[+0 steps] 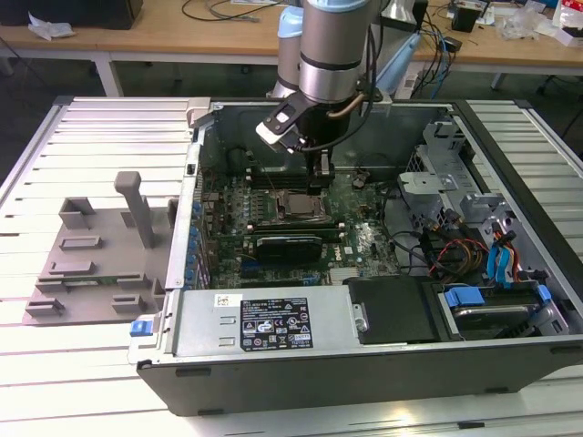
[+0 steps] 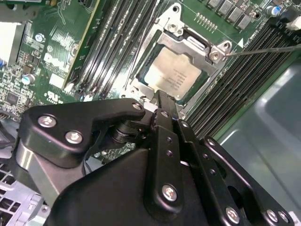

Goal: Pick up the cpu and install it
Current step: 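Close the cpu cover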

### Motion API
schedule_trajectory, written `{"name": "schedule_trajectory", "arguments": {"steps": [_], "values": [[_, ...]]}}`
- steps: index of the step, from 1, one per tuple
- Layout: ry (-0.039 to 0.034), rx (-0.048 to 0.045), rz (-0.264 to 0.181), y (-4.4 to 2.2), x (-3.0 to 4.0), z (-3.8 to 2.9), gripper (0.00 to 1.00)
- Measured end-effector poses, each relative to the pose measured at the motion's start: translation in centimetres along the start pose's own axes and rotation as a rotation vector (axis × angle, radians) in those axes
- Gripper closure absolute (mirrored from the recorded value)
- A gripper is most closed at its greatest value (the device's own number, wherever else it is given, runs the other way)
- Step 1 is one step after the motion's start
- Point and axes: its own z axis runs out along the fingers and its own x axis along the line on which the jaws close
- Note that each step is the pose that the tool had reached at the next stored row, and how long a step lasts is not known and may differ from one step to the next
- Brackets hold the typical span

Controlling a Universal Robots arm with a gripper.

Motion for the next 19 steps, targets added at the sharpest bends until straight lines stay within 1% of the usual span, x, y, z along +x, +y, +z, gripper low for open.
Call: {"name": "schedule_trajectory", "arguments": {"steps": [3,7,11,12,13,16,19], "values": [[0.0001,-0.0001,0.000,-0.21,0.03,0.53,0.89],[0.0001,-0.0001,0.000,-0.37,0.07,1.06,0.89],[0.0000,0.0000,0.000,-0.53,0.09,1.44,0.89],[0.0000,-0.0001,0.000,-0.66,0.10,1.63,0.89],[0.0000,0.0000,0.000,-1.00,0.13,1.93,0.89],[-0.0003,0.0001,0.000,-1.58,0.20,1.99,0.89],[0.0003,-0.0001,0.000,-2.42,0.27,2.05,0.89]]}}
